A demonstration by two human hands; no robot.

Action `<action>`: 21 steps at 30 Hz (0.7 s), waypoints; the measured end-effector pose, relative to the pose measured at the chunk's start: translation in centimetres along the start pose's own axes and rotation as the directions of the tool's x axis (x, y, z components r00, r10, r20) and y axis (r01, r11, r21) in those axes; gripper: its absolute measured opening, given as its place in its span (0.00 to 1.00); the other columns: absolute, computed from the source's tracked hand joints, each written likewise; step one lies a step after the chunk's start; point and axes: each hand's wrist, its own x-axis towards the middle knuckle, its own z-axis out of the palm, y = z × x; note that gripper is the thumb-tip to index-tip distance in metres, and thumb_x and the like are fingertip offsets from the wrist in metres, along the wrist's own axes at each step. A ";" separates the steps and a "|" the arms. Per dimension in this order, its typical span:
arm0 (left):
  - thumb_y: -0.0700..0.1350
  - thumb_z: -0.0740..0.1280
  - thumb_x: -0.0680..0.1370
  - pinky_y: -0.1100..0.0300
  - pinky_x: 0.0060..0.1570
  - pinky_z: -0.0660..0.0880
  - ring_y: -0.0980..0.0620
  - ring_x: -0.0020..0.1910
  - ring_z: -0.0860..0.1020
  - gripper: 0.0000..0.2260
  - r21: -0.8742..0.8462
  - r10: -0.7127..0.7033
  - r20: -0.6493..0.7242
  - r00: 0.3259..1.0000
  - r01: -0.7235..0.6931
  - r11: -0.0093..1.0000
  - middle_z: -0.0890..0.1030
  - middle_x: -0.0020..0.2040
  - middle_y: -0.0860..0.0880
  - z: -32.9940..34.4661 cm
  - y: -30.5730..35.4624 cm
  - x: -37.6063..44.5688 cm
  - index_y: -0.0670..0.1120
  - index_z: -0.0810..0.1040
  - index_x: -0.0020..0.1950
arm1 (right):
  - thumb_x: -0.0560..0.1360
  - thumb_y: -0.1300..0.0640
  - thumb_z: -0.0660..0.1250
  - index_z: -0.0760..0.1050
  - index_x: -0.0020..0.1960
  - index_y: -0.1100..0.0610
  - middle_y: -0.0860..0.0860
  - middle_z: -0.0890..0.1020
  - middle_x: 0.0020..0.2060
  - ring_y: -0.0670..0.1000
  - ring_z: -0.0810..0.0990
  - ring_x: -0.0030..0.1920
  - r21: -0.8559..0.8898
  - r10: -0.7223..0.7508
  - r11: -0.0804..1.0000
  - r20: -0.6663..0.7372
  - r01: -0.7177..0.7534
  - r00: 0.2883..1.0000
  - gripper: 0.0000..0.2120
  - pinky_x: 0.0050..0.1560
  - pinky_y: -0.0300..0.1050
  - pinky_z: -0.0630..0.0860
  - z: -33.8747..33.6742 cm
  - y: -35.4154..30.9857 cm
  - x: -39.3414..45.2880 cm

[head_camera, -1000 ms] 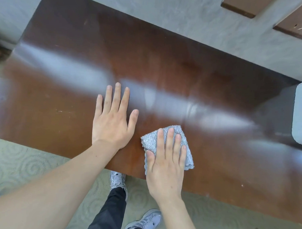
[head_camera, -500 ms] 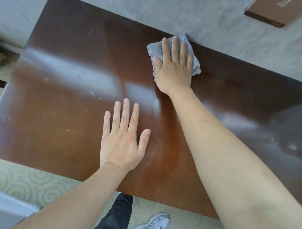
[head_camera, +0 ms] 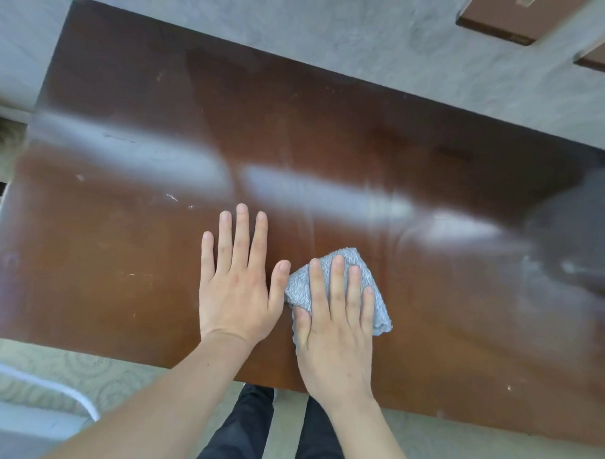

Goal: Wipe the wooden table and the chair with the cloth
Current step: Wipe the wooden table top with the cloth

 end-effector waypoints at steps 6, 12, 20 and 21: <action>0.60 0.36 0.83 0.41 0.79 0.49 0.43 0.82 0.47 0.33 0.015 -0.011 -0.011 1.000 0.011 1.000 0.51 0.83 0.43 -0.1 0.3 -0.1 0.44 0.53 0.83 | 0.83 0.43 0.46 0.46 0.81 0.48 0.53 0.47 0.81 0.56 0.44 0.81 -0.002 -0.060 0.998 -0.037 0.060 0.997 0.28 0.79 0.57 0.43 -3.1 -0.8 13.1; 0.60 0.35 0.82 0.42 0.79 0.48 0.43 0.82 0.48 0.33 0.027 -0.019 -0.037 0.999 0.020 0.999 0.51 0.83 0.44 0.3 0.3 0.0 0.45 0.53 0.83 | 0.84 0.43 0.45 0.42 0.81 0.47 0.51 0.42 0.81 0.55 0.39 0.80 0.022 -0.086 0.996 -0.002 0.086 0.996 0.28 0.79 0.55 0.37 -6.2 -2.0 25.5; 0.62 0.42 0.82 0.44 0.79 0.46 0.45 0.82 0.48 0.33 -0.044 -0.015 -0.063 0.998 0.012 0.999 0.52 0.83 0.44 0.3 0.1 -0.3 0.46 0.55 0.83 | 0.84 0.46 0.48 0.47 0.82 0.51 0.54 0.48 0.81 0.55 0.44 0.81 -0.009 -0.095 0.996 -0.103 0.094 0.990 0.28 0.79 0.56 0.45 -3.1 0.9 12.3; 0.63 0.47 0.81 0.44 0.79 0.46 0.45 0.82 0.49 0.34 -0.066 -0.007 -0.070 0.998 0.003 0.998 0.53 0.83 0.44 0.2 0.0 -0.4 0.45 0.57 0.82 | 0.84 0.46 0.49 0.47 0.82 0.52 0.55 0.49 0.81 0.55 0.45 0.81 -0.008 -0.076 0.997 -0.094 0.075 0.993 0.29 0.79 0.56 0.46 -2.5 1.7 9.2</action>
